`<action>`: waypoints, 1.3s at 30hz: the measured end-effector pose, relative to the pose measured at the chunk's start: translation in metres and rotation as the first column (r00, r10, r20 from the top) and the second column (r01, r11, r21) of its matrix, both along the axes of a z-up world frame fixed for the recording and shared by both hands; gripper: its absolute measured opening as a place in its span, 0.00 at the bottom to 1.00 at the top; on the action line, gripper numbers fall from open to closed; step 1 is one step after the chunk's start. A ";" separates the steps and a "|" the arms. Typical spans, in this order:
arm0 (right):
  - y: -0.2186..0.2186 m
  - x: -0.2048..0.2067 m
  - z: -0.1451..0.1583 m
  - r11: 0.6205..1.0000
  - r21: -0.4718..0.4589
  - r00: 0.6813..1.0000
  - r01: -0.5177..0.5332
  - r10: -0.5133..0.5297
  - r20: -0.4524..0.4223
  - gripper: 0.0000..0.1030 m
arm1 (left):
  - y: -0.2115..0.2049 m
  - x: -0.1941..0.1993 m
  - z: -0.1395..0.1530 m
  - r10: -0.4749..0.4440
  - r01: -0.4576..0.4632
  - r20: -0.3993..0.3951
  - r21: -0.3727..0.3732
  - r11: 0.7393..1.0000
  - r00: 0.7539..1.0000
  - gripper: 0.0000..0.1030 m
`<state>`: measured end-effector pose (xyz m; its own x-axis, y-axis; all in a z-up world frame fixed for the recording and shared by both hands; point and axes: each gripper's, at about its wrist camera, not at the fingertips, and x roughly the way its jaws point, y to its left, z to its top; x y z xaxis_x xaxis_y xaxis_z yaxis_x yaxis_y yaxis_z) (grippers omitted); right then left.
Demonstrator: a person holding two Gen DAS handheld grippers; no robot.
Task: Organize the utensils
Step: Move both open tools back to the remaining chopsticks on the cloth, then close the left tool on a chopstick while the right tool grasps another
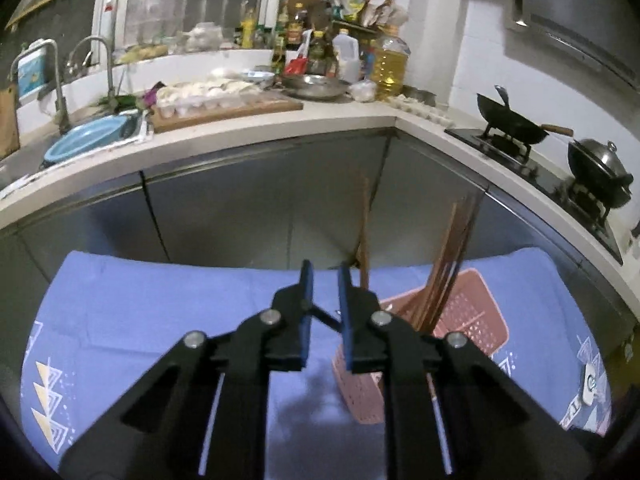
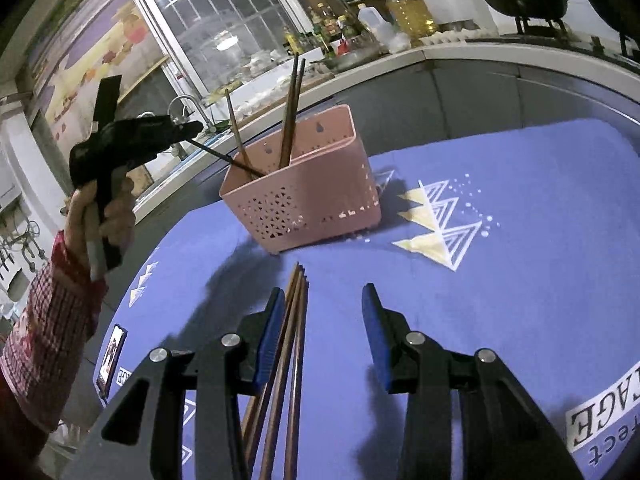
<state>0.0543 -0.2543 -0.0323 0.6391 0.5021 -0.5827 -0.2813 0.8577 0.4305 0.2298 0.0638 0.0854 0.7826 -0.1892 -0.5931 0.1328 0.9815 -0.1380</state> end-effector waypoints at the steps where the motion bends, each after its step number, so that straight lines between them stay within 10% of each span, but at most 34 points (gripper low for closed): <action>1: 0.000 -0.001 -0.002 1.000 0.000 1.000 -0.004 0.004 -0.005 0.40 | 0.003 -0.001 0.003 0.013 -0.013 0.005 -0.006 1.000 1.000 0.22; 9: 0.017 -0.010 -0.019 0.995 -0.064 0.995 -0.077 0.073 -0.071 0.37 | 0.097 -0.065 0.051 0.190 -0.157 0.144 -0.211 0.965 0.971 0.26; 14: 0.043 -0.022 -0.040 0.973 -0.143 0.974 -0.181 0.158 -0.163 0.22 | 0.116 -0.127 0.031 0.191 -0.162 0.132 -0.208 0.965 0.973 0.26; 20: 0.063 -0.036 -0.053 0.948 -0.214 0.960 -0.237 0.194 -0.201 0.20 | 0.062 -0.184 -0.052 -0.024 0.016 -0.040 -0.173 0.985 0.999 0.26; 25: 0.072 -0.046 -0.051 0.909 -0.367 0.978 -0.198 0.157 -0.137 0.19 | -0.017 -0.207 -0.117 -0.234 0.204 -0.206 -0.153 0.967 0.950 0.26; 31: 0.047 -0.046 -0.053 0.925 -0.363 0.988 -0.111 0.064 -0.141 0.19 | -0.074 -0.214 -0.160 -0.296 0.274 -0.331 -0.113 0.955 0.896 0.26; 39: 0.041 -0.055 -0.053 0.930 -0.347 0.988 -0.119 0.076 -0.135 0.19 | -0.102 -0.215 -0.170 -0.248 0.272 -0.343 0.024 0.962 0.906 0.26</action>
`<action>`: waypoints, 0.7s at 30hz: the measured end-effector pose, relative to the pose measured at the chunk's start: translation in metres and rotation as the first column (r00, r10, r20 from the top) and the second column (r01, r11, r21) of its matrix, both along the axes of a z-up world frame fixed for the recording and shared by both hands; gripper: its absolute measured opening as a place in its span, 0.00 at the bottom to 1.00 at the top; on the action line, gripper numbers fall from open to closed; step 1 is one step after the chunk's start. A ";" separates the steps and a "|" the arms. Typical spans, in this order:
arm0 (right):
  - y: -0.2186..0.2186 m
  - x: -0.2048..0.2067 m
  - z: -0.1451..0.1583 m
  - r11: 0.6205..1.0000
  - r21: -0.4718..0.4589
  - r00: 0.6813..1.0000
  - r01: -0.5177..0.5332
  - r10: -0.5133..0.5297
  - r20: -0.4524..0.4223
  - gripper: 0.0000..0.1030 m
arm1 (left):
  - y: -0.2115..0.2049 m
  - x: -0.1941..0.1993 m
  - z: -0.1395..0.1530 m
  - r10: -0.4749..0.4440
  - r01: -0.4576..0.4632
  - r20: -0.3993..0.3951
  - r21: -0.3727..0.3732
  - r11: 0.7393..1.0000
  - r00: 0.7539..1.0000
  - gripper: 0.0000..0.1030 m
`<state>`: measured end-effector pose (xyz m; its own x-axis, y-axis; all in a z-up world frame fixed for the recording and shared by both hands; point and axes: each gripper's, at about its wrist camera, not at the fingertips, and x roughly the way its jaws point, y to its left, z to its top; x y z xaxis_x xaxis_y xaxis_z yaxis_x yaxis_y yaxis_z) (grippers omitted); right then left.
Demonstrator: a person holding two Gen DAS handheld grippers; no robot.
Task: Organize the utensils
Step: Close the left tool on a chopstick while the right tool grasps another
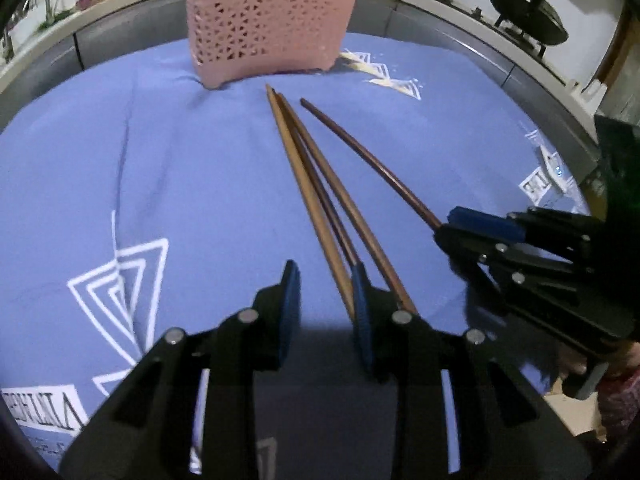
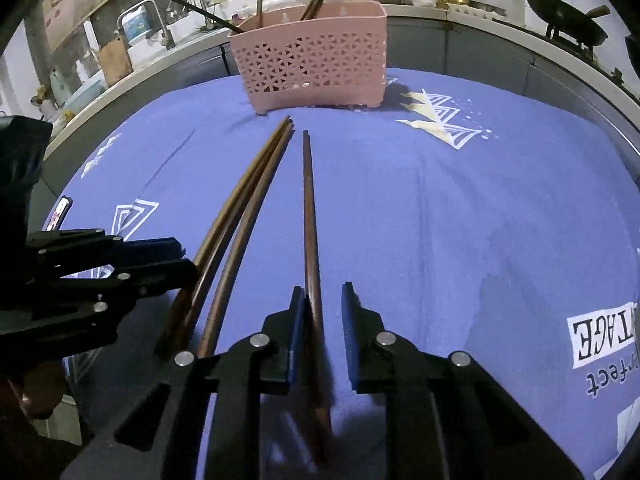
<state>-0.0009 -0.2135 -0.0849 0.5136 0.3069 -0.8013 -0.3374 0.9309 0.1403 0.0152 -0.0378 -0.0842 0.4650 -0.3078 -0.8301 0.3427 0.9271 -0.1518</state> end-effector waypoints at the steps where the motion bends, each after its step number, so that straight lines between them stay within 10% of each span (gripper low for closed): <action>1: 0.000 0.001 0.000 1.000 0.004 1.000 0.000 0.000 0.001 0.19 | -0.004 0.000 0.000 0.002 -0.002 0.003 0.013 1.000 1.000 0.26; 21: -0.020 -0.010 0.000 0.998 -0.067 1.000 -0.006 0.006 0.006 0.14 | 0.043 -0.027 0.001 0.022 -0.018 -0.051 0.084 0.996 0.998 0.07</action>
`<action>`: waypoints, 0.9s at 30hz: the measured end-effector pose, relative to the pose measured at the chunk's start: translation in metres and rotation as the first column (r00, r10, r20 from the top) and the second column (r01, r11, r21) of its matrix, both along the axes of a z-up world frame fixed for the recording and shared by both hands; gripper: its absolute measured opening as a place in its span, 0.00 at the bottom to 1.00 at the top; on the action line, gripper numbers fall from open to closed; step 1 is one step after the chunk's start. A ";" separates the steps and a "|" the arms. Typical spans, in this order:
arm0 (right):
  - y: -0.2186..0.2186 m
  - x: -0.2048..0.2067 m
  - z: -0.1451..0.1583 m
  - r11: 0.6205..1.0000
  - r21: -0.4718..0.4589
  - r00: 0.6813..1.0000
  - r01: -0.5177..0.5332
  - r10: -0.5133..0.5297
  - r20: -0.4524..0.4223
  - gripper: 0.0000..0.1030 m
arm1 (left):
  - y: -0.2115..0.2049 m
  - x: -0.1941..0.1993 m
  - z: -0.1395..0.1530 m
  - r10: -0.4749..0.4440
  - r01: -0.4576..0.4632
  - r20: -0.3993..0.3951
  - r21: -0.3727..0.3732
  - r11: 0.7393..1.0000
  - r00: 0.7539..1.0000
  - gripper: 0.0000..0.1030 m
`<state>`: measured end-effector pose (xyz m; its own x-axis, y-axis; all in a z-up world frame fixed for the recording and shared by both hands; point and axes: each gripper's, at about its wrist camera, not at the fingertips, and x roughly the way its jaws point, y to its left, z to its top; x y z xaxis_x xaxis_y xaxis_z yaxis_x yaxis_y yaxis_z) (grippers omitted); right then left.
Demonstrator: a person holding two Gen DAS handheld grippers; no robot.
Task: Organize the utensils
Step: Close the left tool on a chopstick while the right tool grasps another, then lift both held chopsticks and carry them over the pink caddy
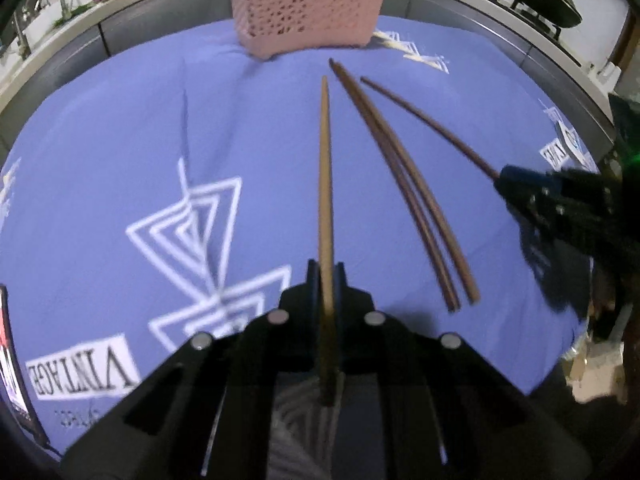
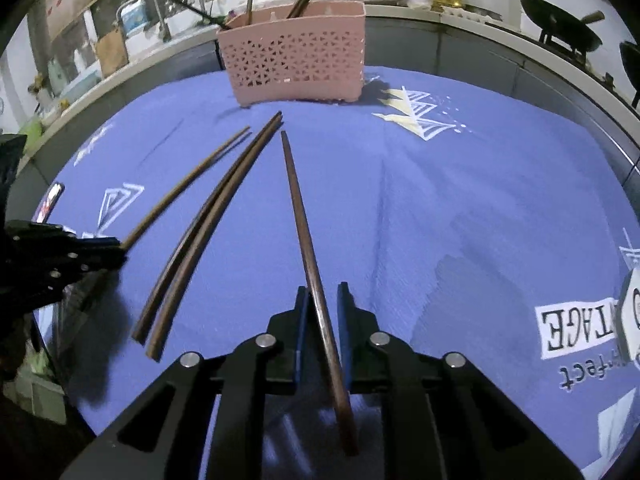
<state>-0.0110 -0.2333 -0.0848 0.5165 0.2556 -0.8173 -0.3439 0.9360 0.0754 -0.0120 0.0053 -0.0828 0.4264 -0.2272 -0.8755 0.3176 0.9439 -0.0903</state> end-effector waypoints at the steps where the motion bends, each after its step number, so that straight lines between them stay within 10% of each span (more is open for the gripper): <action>1: 0.001 0.001 0.000 1.000 -0.008 1.000 -0.010 0.010 -0.008 0.14 | 0.003 0.000 0.000 -0.004 0.004 -0.010 -0.002 1.000 1.000 0.07; 17: 0.052 0.120 0.005 0.992 -0.016 0.990 -0.122 0.120 -0.075 0.15 | -0.054 0.106 0.007 -0.125 0.119 0.043 0.114 0.986 0.991 0.16; 27: 0.046 0.130 0.028 0.990 0.080 0.991 -0.119 0.123 -0.050 0.05 | -0.040 0.126 0.033 -0.090 0.087 0.070 0.035 0.996 0.994 0.05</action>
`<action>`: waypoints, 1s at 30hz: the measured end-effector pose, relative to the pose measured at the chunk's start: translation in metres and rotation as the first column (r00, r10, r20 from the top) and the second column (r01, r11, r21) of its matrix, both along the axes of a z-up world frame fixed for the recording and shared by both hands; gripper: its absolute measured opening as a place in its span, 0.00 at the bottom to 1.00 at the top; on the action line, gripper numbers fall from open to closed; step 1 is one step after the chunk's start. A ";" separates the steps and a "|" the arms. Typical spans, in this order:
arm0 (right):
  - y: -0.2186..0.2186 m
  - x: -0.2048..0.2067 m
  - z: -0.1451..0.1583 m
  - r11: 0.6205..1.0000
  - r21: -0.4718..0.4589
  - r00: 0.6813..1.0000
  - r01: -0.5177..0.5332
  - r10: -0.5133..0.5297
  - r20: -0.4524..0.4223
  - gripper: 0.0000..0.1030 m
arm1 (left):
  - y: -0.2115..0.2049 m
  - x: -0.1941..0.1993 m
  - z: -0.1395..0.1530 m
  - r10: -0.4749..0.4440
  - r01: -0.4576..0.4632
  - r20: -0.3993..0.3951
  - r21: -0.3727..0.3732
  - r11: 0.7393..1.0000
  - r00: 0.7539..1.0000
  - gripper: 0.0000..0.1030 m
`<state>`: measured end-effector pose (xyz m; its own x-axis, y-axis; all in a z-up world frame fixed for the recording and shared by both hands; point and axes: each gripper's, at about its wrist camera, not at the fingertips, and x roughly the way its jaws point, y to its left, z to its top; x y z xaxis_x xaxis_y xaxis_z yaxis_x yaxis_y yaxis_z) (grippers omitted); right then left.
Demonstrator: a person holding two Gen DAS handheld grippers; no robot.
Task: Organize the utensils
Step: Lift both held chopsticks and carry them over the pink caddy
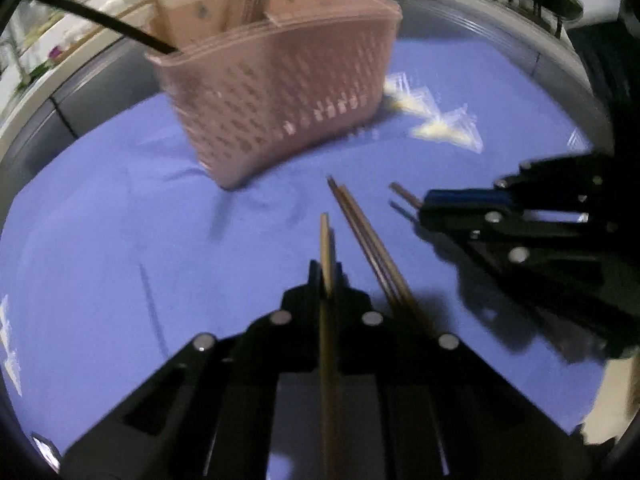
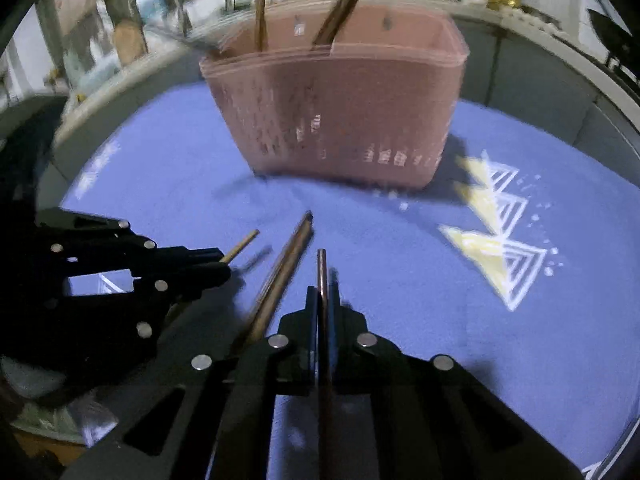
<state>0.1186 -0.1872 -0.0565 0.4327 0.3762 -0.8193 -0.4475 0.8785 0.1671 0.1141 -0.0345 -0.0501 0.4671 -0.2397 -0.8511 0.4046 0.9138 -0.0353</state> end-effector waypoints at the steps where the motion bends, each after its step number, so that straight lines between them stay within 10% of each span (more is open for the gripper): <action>1: -0.006 -0.007 0.013 0.999 0.032 0.999 0.008 -0.009 0.036 0.05 | 0.007 -0.004 0.012 0.008 -0.008 0.019 -0.034 0.999 1.000 0.05; 13: -0.041 -0.079 0.126 0.972 0.235 0.889 0.015 -0.121 0.441 0.05 | 0.055 -0.083 0.130 0.076 -0.007 0.327 -0.208 0.978 0.942 0.05; 23: -0.036 -0.073 0.134 0.974 0.225 0.878 0.036 -0.138 0.458 0.05 | 0.055 -0.075 0.141 0.082 -0.008 0.337 -0.216 0.976 0.938 0.05; 30: -0.028 -0.036 0.193 0.949 0.316 0.843 0.018 -0.184 0.505 0.05 | 0.053 -0.043 0.213 0.134 -0.007 0.461 -0.267 0.964 0.877 0.05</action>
<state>0.0824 -0.2155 0.1362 0.8119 0.4879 -0.3206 -0.4514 0.8729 0.1852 0.0706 0.0188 0.1633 0.8200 -0.3647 -0.4411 0.3652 0.9268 -0.0874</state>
